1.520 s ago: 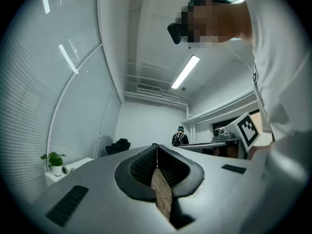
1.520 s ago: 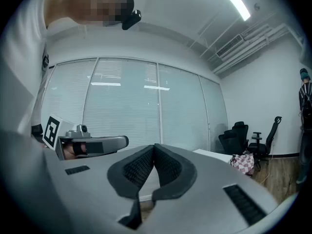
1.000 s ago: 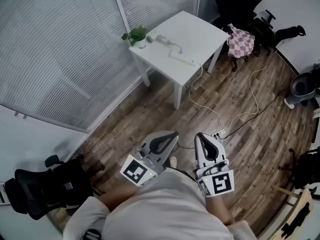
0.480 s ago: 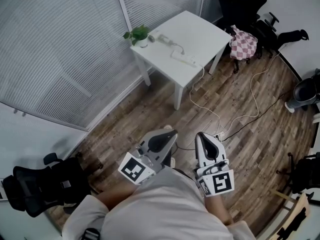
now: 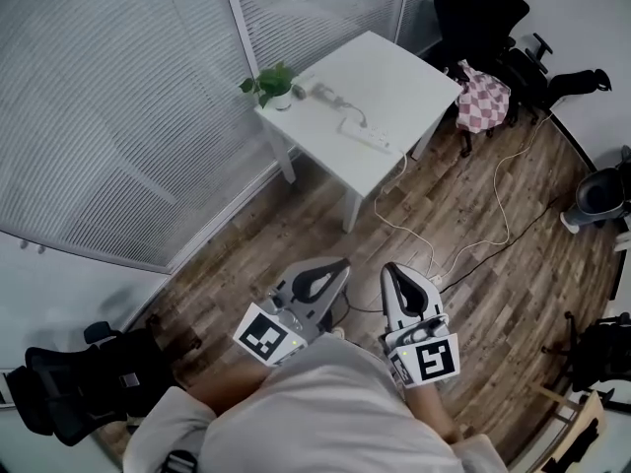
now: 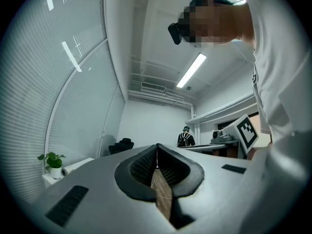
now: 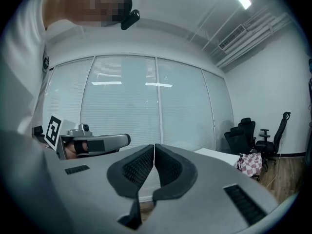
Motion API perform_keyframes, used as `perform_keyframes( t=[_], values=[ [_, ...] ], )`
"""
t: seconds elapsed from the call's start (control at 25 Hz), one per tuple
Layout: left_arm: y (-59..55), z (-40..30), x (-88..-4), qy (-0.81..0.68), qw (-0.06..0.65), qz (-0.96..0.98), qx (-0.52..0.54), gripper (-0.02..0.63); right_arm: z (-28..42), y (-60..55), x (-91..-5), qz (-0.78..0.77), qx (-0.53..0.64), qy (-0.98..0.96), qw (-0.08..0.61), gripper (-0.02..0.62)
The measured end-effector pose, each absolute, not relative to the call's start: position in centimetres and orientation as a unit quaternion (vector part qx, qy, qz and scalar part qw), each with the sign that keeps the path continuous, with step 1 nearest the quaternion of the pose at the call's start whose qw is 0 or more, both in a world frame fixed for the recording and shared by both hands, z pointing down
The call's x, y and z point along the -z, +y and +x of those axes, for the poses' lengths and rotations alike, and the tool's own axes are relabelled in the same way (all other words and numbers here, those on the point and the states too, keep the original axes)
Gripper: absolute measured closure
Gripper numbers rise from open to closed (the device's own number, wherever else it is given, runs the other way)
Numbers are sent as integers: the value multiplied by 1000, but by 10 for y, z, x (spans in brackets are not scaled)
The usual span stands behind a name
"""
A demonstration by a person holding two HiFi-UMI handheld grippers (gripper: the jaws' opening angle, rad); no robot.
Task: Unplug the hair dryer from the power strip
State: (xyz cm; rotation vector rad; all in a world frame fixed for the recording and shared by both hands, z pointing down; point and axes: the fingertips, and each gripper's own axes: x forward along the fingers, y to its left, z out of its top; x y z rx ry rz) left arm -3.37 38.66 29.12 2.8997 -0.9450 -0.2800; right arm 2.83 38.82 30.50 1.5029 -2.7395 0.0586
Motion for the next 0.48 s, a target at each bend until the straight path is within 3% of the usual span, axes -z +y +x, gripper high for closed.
perform_keyframes(
  t=[0.48],
  values=[
    [260,-60,-289,-280,43,954,98,577,-3,263,-300,498,-19,-867,16,563]
  ],
)
